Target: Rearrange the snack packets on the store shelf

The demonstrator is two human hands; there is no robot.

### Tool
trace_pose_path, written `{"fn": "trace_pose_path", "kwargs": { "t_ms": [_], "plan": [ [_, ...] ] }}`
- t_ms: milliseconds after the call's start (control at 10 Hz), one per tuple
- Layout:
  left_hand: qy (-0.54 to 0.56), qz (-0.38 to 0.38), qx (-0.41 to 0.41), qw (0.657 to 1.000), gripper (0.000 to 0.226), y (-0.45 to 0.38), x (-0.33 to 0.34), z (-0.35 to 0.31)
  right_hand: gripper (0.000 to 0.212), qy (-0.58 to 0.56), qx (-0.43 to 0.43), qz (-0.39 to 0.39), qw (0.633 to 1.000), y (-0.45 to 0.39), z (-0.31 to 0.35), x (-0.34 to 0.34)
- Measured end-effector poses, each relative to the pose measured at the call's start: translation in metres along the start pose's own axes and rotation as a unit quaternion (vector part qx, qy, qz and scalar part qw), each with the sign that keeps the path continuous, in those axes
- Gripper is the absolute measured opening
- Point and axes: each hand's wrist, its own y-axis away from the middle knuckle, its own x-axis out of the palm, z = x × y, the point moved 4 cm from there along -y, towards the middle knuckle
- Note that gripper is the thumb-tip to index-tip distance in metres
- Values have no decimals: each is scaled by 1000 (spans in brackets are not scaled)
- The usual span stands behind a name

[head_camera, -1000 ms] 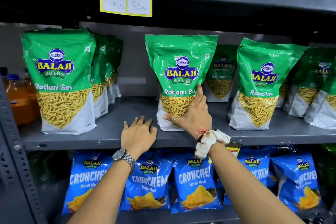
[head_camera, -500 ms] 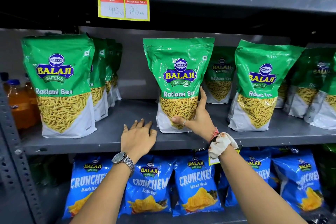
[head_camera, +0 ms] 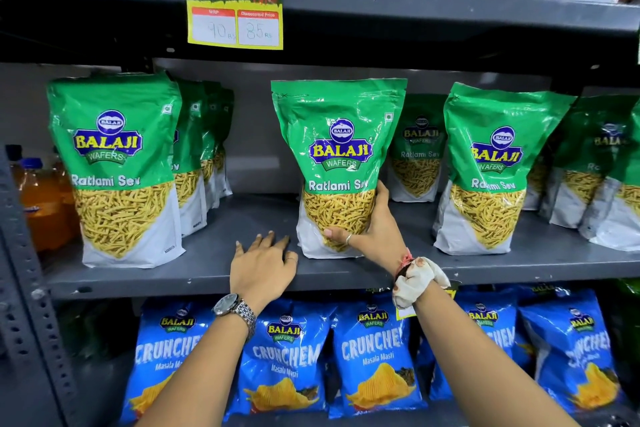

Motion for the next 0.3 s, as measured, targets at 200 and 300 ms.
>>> {"fn": "trace_pose_path", "kwargs": {
  "t_ms": [200, 300],
  "plan": [
    [9, 4, 2, 1000, 50, 0, -2, -2, 124, -9, -1, 11, 1000, 3, 4, 2],
    [5, -20, 7, 1000, 52, 2, -2, -2, 130, -13, -20, -33, 999, 8, 17, -6]
  ]
}}
